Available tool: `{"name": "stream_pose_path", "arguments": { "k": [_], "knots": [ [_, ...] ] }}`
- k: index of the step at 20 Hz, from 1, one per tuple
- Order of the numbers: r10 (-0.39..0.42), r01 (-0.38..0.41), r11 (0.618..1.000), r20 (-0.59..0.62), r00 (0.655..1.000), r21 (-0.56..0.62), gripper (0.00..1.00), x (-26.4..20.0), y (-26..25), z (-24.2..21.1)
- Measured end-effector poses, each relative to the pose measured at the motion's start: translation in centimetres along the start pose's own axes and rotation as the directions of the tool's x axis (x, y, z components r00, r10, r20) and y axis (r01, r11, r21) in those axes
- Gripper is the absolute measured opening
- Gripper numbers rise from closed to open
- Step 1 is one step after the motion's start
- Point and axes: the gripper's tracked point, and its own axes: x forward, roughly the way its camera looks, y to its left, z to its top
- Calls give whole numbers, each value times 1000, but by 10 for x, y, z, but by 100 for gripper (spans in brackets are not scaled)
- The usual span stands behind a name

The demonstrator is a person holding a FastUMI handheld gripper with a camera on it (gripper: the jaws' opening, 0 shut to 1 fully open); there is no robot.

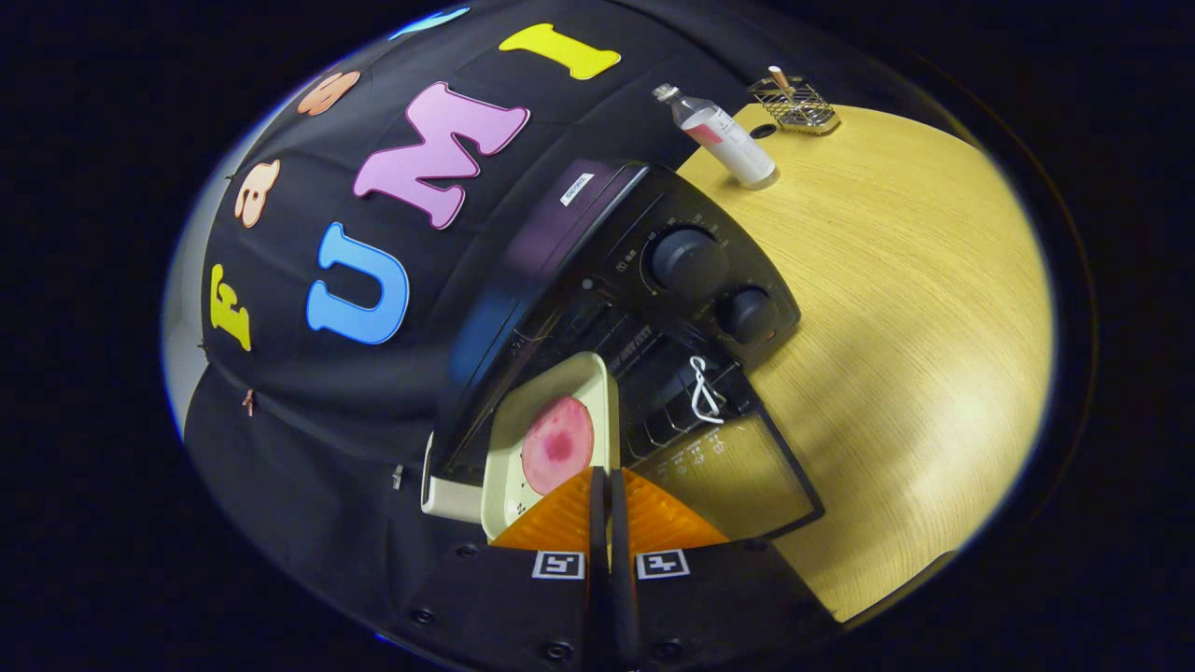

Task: Open the toaster oven, put the food inside, and close the toaster oven door.

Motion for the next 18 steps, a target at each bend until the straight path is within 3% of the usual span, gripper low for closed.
{"name": "stream_pose_path", "arguments": {
  "k": [5, 11, 16, 18],
  "knots": [
    [7, -11, 998, 70, 998, 57, 6, 36, 4, 4],
    [-44, 25, 994, 185, 982, 108, 6, 61, 10, 15],
    [-99, 72, 988, 206, 973, 136, 6, 70, 6, 14],
    [-80, 53, 989, 204, 976, 138, 14, 70, 13, 13]
  ]
}}
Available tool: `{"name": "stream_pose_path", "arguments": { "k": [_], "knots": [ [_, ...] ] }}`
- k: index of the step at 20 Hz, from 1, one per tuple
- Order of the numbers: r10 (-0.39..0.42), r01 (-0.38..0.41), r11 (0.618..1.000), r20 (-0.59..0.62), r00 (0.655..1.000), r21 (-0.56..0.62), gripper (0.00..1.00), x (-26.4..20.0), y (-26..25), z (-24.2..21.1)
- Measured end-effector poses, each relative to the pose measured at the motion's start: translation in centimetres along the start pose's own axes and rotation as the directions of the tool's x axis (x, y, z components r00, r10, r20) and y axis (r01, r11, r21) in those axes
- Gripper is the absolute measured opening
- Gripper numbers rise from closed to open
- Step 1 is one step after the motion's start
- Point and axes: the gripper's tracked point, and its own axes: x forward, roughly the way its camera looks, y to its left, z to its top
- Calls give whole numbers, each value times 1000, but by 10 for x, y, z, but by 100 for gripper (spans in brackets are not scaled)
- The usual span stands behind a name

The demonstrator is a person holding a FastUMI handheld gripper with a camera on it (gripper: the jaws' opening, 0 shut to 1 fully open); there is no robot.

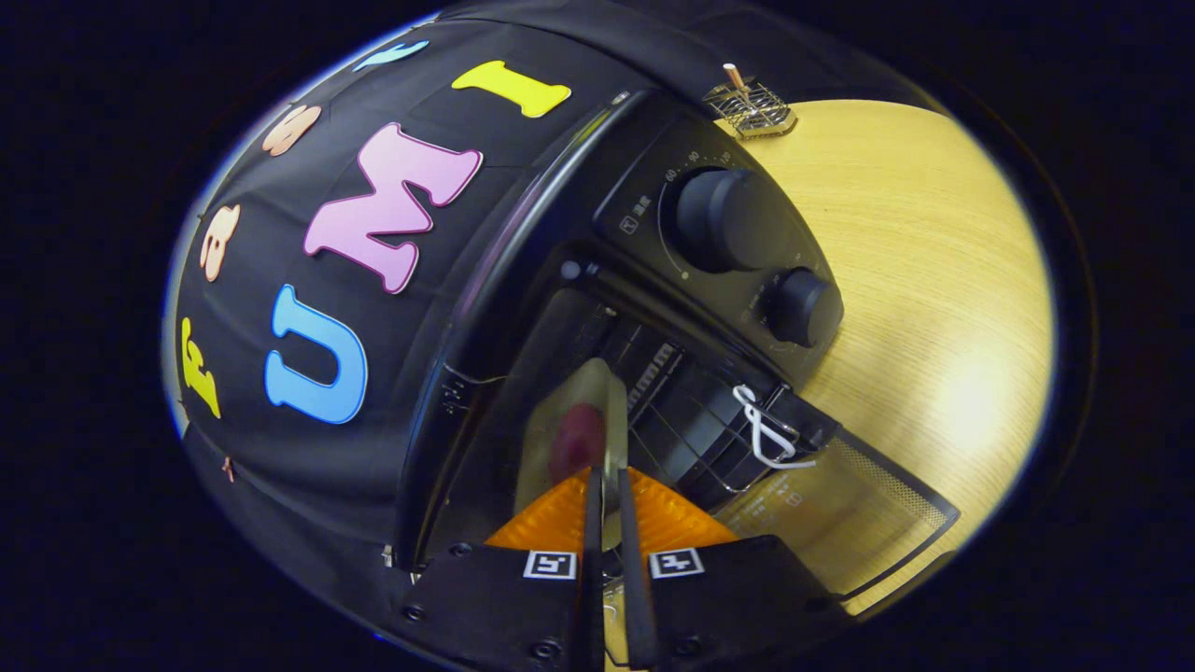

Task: Open the toaster oven, put the food inside, and close the toaster oven door.

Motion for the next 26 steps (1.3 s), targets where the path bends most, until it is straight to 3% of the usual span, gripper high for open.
{"name": "stream_pose_path", "arguments": {
  "k": [2, 5, 12, 17, 19, 23, 26],
  "knots": [
    [2, -3, 1000, -13, 1000, -18, 30, -8, 2, -3],
    [24, -25, 997, -20, 1000, -70, 99, -25, 10, -4],
    [20, -29, 969, -40, 999, -244, 99, -86, -6, 1],
    [56, -81, 911, -74, 996, -403, 99, -130, -7, -5],
    [54, -101, 856, -106, 993, -508, 99, -144, -13, -19],
    [-12, -90, 683, -134, 991, -724, 99, -160, -42, -43],
    [-77, -78, 580, -150, 986, -811, 99, -168, -65, -63]
  ]
}}
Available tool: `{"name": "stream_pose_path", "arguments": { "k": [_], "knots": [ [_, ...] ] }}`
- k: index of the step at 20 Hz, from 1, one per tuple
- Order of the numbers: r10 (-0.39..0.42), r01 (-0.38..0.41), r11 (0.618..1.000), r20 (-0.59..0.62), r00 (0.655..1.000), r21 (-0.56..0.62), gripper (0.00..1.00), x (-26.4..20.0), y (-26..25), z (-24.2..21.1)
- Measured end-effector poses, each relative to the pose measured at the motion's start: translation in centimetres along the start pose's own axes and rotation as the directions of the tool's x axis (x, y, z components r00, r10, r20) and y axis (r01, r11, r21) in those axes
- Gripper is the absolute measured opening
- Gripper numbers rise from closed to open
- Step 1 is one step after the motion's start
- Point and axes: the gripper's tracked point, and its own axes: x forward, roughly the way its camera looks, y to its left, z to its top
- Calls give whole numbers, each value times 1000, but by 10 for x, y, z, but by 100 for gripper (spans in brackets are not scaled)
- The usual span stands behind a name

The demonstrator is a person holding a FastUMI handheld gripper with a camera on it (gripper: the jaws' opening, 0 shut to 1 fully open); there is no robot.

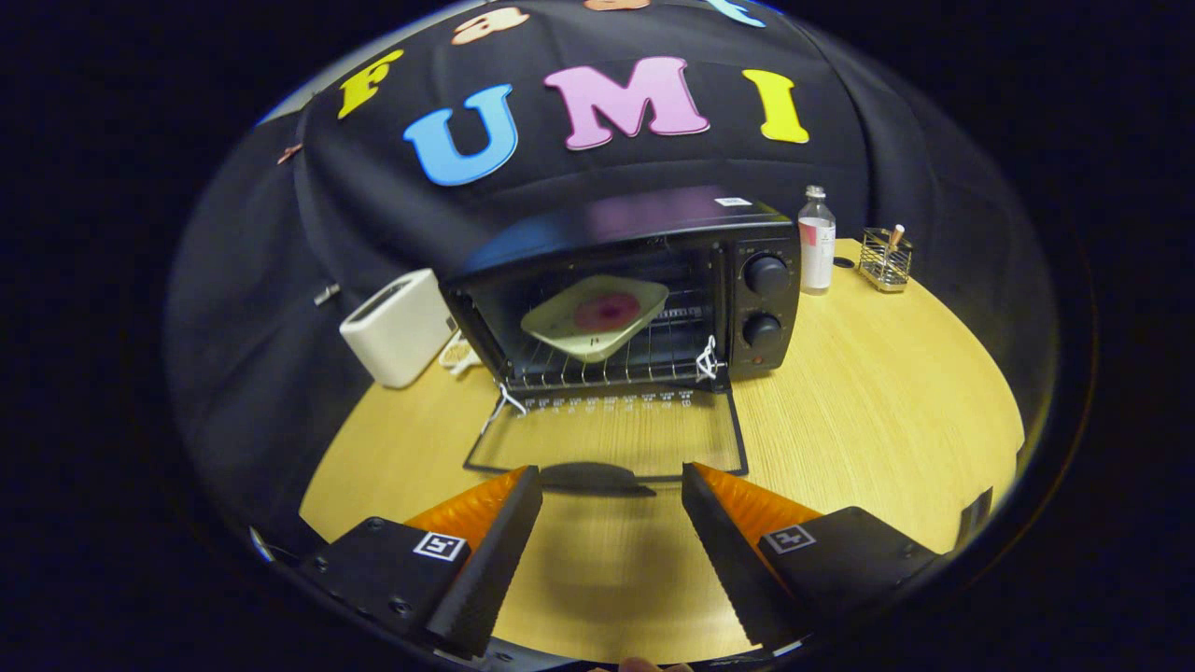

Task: Open the toaster oven, put the food inside, and close the toaster oven door.

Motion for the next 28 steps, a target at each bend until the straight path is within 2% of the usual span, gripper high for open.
{"name": "stream_pose_path", "arguments": {
  "k": [7, 14, 19, 22, 23, 24, 25, 28],
  "knots": [
    [-90, 74, 991, -149, 985, -112, 99, 29, -6, -58],
    [-125, 91, 980, -189, 974, -176, 100, 68, -3, -67],
    [-137, 114, 986, -204, 969, -121, 100, 82, 0, -65],
    [-140, 116, 985, -201, 969, -130, 99, 84, 1, -62],
    [-153, 126, 981, -187, 970, -144, 100, 82, -3, -57],
    [-143, 123, 980, -121, 982, -157, 100, 81, -1, -40],
    [-135, 110, 980, -146, 980, -165, 100, 74, 1, -43],
    [-98, 81, 981, -92, 991, -178, 100, 66, 8, -21]
  ]
}}
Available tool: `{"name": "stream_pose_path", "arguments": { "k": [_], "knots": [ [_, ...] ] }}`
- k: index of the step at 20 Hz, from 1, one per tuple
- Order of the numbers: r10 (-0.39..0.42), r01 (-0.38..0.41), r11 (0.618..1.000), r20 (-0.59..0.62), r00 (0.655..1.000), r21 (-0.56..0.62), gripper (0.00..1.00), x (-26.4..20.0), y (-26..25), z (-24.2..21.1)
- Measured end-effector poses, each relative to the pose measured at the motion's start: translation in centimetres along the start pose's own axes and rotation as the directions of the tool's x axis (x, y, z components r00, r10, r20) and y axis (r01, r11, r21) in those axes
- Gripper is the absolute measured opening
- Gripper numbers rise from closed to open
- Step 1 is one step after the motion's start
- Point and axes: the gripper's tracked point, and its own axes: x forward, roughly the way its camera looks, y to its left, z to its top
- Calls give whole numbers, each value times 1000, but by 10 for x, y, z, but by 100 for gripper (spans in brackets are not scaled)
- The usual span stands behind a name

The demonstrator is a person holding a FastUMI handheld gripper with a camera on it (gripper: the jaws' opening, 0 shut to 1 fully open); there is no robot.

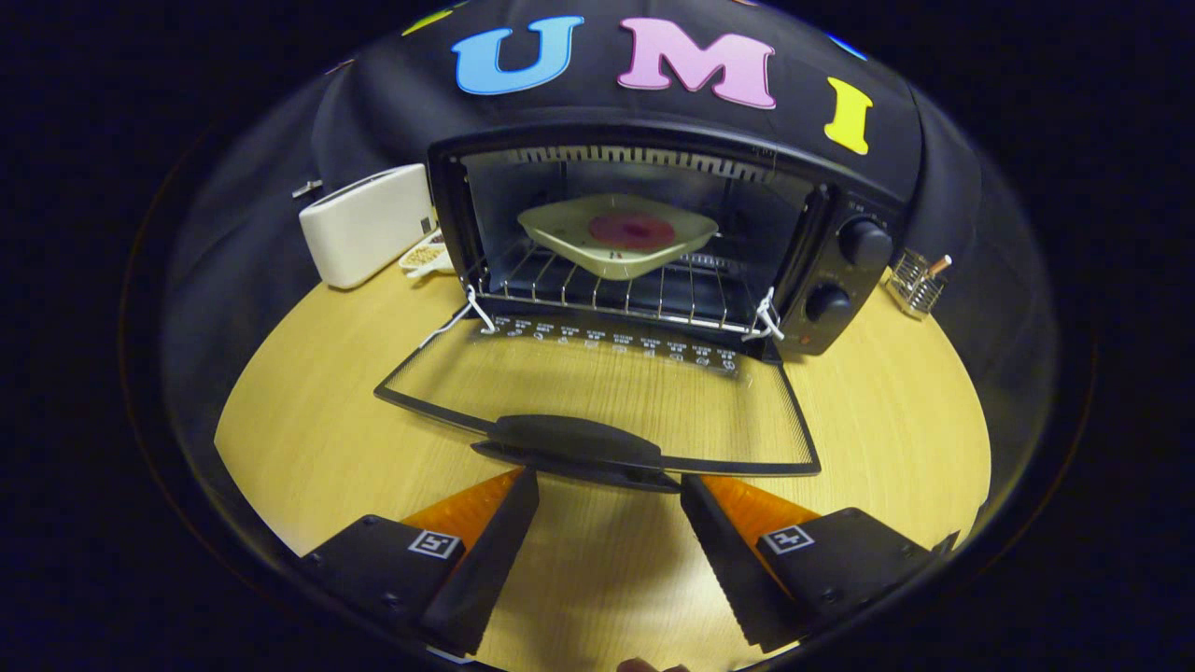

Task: Open the toaster oven, put the food inside, and close the toaster oven door.

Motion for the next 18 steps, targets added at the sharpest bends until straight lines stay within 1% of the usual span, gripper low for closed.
{"name": "stream_pose_path", "arguments": {
  "k": [3, 6, 9, 11, 13, 14, 18],
  "knots": [
    [14, -13, 1000, 63, 998, -28, 100, -15, -1, 27],
    [34, -30, 999, 145, 989, -29, 100, -24, -7, 72],
    [48, -49, 999, 207, 977, 2, 100, -24, -15, 114],
    [46, -45, 999, 253, 966, -10, 100, -18, -19, 140],
    [22, -17, 1000, 267, 963, -21, 100, -10, -28, 156],
    [26, -22, 1000, 267, 963, -18, 100, -10, -28, 161],
    [25, -31, 999, 352, 936, 10, 100, -40, -37, 181]
  ]
}}
